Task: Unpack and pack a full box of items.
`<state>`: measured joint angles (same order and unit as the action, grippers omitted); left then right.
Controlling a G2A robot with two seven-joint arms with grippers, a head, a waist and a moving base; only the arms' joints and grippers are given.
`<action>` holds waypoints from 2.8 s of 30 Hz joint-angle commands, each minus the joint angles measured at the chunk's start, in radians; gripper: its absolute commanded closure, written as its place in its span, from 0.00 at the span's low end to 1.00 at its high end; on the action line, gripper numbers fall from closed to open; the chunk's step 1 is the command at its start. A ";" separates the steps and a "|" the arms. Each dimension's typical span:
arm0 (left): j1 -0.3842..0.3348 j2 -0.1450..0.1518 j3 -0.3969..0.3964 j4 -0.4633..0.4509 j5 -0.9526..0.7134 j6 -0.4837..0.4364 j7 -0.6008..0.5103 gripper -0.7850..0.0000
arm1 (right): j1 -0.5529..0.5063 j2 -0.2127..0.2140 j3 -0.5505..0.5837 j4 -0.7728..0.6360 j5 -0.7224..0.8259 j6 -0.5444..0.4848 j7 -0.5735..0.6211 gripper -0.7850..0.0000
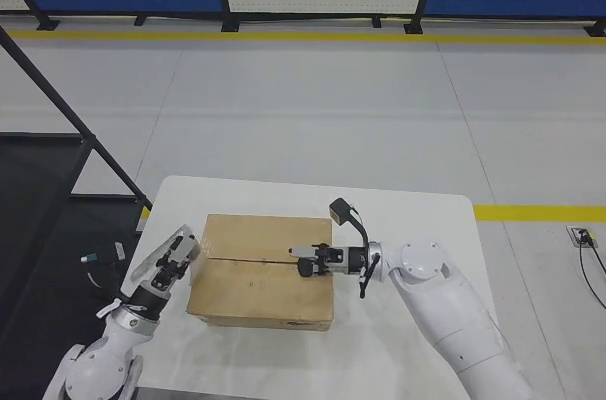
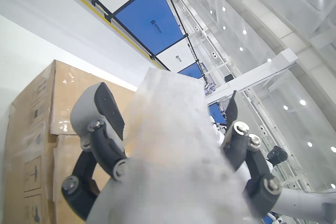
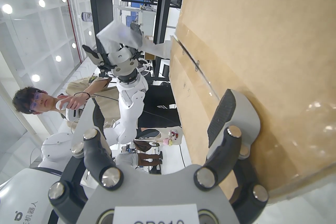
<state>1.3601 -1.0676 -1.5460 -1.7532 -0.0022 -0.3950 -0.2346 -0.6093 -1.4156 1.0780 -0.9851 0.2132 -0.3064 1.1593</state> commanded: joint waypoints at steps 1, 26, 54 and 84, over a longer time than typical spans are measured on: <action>-0.010 -0.002 0.009 0.005 0.005 0.004 -0.001 0.00 | -0.013 0.006 0.010 -0.024 -0.004 0.000 0.008 0.00; -0.106 -0.022 0.105 0.031 0.056 0.051 -0.058 0.00 | -0.071 0.034 0.033 -0.118 -0.027 0.098 -0.103 0.00; -0.169 -0.052 0.222 0.045 0.123 0.088 -0.027 0.00 | -0.077 0.047 0.016 -0.123 0.000 0.100 -0.103 0.00; -0.274 -0.105 0.347 0.101 0.228 0.190 0.115 0.00 | -0.109 0.071 0.026 -0.143 0.014 0.068 -0.089 0.00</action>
<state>1.0864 -1.1712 -1.2015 -1.6535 0.2229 -0.2040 -0.1194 -0.7175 -1.3454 1.1033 -1.1282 0.2266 -0.2380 1.0701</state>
